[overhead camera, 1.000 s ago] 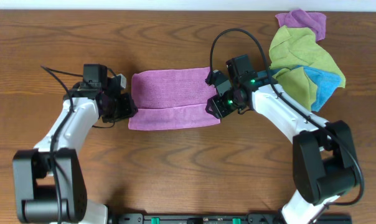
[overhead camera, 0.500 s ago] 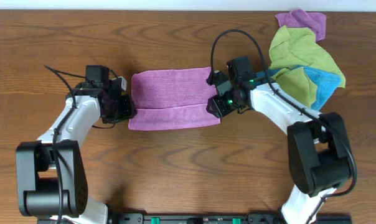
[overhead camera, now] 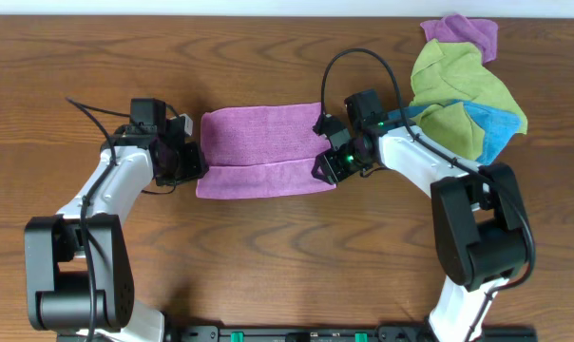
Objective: Fold the cloth
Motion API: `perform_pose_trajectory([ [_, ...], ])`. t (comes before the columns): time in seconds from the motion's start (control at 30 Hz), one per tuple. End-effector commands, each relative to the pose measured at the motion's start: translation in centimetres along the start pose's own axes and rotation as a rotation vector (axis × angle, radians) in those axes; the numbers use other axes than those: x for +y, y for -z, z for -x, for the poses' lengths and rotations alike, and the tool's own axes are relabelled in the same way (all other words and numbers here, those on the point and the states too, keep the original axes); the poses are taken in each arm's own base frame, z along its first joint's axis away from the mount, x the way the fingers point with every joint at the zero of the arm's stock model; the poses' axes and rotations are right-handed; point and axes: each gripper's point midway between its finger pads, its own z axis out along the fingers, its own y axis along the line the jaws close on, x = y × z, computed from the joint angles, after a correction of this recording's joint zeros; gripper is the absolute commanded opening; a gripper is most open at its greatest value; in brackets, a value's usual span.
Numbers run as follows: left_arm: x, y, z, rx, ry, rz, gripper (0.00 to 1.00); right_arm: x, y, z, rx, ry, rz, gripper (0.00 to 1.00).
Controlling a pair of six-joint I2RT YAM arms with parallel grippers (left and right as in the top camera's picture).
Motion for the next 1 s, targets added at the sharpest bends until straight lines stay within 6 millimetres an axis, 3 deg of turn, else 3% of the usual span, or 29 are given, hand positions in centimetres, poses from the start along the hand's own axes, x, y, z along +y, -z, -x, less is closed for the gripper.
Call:
perform_pose_trajectory([
  [0.0,0.5,-0.2,-0.1,0.004,-0.018,0.020,0.20,-1.5,-0.2,-0.5,0.015,-0.033,-0.057,0.45],
  [0.43,0.7,-0.1,0.0,0.000,-0.010,0.021,0.21,-3.3,0.6,-0.8,0.019,-0.098,-0.102,0.44],
  [0.67,0.7,-0.1,0.1,-0.003,-0.011,0.021,0.22,-3.0,0.8,-1.2,0.045,-0.110,-0.093,0.44],
  [0.97,0.3,-0.8,0.4,-0.005,-0.005,-0.019,0.28,-2.5,1.7,0.2,0.030,-0.104,-0.078,0.45],
])
